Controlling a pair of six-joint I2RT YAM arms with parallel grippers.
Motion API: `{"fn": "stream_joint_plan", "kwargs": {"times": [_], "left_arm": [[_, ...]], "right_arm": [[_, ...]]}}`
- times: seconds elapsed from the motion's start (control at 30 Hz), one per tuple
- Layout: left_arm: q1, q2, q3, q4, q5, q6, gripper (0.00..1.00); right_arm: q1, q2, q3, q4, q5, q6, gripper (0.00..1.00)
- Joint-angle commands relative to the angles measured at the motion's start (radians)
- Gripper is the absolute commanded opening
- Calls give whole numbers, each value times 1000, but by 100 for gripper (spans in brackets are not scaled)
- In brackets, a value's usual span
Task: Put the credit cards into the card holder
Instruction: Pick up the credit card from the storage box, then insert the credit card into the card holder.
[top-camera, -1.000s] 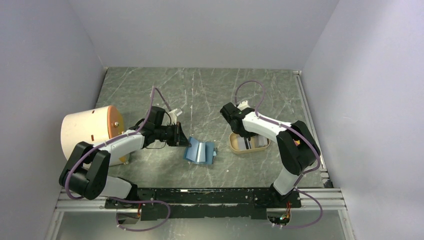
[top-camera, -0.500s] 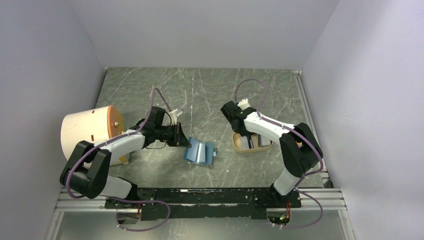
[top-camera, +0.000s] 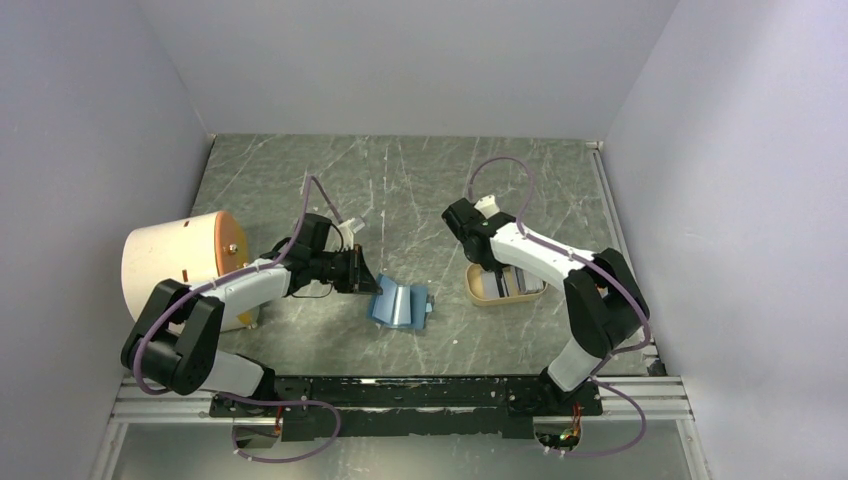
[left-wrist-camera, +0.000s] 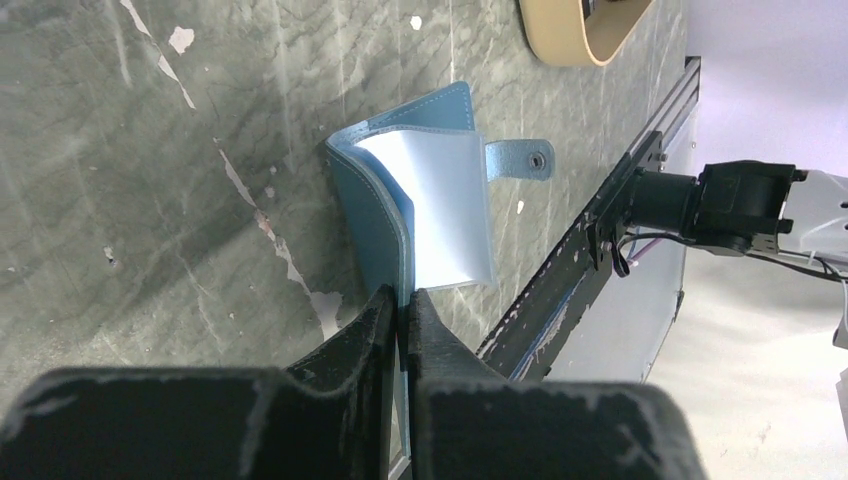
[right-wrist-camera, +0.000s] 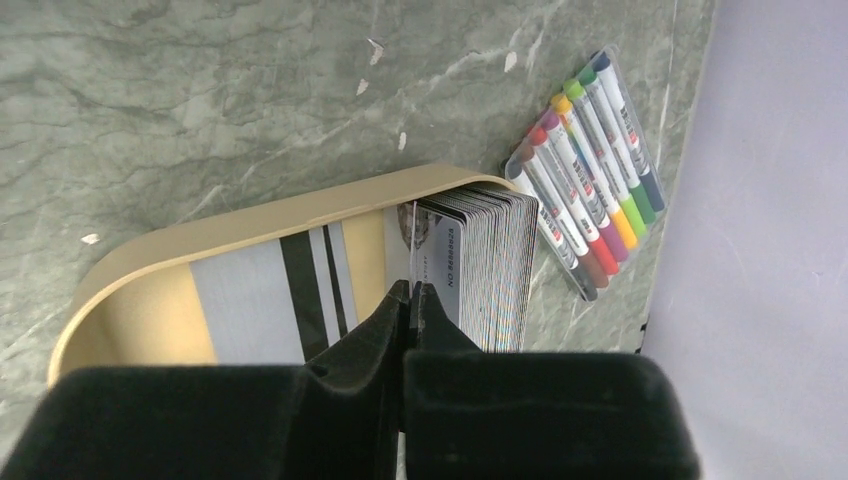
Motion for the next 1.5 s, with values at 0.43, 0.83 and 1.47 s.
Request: {"fn": "stream_joint_plan", "kwargs": {"times": [0.43,0.83,1.47], "left_arm": [[6,8,-125,297,-93,-275,9],[5,59,-135,234,-120,-204,24],[1,13,-117,151,-50,-174,9]], "right_arm": [[129,-379,-21,162,-459,132,0],[283,-359,-319,806,-825,450,0],[452,-188,-245,783,-771,518,0]]}}
